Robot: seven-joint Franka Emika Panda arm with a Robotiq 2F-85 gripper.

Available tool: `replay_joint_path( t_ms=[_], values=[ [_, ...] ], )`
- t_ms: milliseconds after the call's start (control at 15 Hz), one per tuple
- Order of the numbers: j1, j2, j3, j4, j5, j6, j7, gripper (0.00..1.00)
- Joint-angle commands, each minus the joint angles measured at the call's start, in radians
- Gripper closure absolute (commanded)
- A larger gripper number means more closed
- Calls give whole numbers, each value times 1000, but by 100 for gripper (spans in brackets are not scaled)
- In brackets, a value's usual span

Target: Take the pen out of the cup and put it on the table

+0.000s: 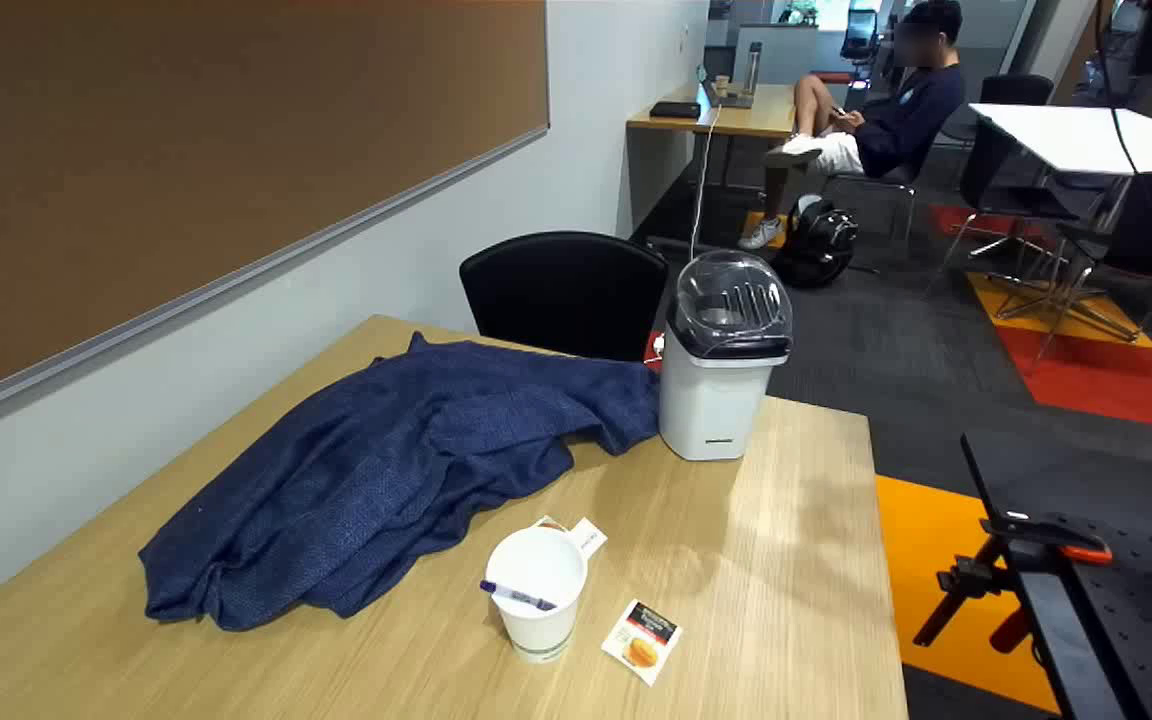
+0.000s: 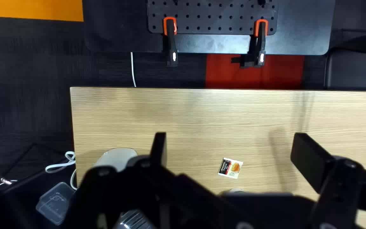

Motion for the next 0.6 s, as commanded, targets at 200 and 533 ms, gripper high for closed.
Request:
replay_joint_path(
  t_ms=[200, 533],
  values=[
    [-5, 2, 4, 2, 3, -2, -3, 0],
    [0, 20, 16, 5, 10, 17, 15, 0]
  ],
)
